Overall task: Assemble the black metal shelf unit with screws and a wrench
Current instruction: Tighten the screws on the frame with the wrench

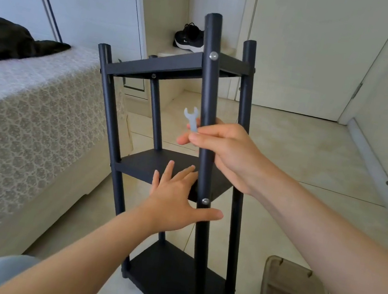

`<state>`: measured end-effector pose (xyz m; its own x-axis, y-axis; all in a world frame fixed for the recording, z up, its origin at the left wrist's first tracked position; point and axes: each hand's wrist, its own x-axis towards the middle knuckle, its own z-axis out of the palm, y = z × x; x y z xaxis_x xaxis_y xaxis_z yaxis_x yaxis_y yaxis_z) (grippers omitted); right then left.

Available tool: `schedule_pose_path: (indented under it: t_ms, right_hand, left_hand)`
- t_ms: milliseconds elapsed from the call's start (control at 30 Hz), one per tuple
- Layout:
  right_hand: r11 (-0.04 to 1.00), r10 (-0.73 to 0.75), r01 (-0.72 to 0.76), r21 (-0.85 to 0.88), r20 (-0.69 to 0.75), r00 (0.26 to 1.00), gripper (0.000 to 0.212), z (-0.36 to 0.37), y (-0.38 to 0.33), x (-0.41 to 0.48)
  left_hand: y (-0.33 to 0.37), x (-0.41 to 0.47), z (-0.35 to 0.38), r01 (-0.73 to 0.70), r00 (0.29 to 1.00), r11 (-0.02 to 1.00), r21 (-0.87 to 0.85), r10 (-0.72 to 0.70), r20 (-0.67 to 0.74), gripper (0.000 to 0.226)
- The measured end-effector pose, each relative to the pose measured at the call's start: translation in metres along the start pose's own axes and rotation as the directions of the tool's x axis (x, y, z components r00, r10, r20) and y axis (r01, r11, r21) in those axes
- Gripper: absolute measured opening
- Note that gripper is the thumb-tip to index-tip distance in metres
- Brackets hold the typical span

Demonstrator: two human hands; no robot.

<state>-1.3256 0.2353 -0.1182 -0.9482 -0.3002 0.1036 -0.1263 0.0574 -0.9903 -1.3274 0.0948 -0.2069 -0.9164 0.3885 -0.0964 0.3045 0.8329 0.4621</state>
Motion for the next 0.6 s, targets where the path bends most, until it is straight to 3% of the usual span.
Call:
schedule_pose_path:
  t_ms: [167,367,467,600]
  right_hand:
    - [1.0,-0.023,0.024,0.015,-0.041,0.999,0.024,0.007,-0.001,0.002]
    - [0.999,-0.052,0.052,-0.005,-0.058,0.997,0.02,0.009,-0.002,0.004]
    - [0.992,-0.075,0.068,-0.101,-0.059,0.995,0.018,0.01,-0.004,0.005]
    - [0.954,-0.128,0.114,-0.276,-0.031,0.991,0.016,0.002,-0.008,0.008]
  left_hand:
    - [-0.005,-0.005,0.008,-0.041,0.987,0.999,-0.024,0.037,-0.157,0.095]
    - [-0.007,-0.008,0.001,-0.153,0.976,0.979,-0.134,0.128,-0.177,0.075]
    - [-0.006,-0.009,-0.004,-0.19,0.975,0.964,-0.187,0.162,-0.154,0.068]
    - [-0.005,-0.01,-0.018,-0.211,0.976,0.856,-0.471,0.161,-0.145,0.055]
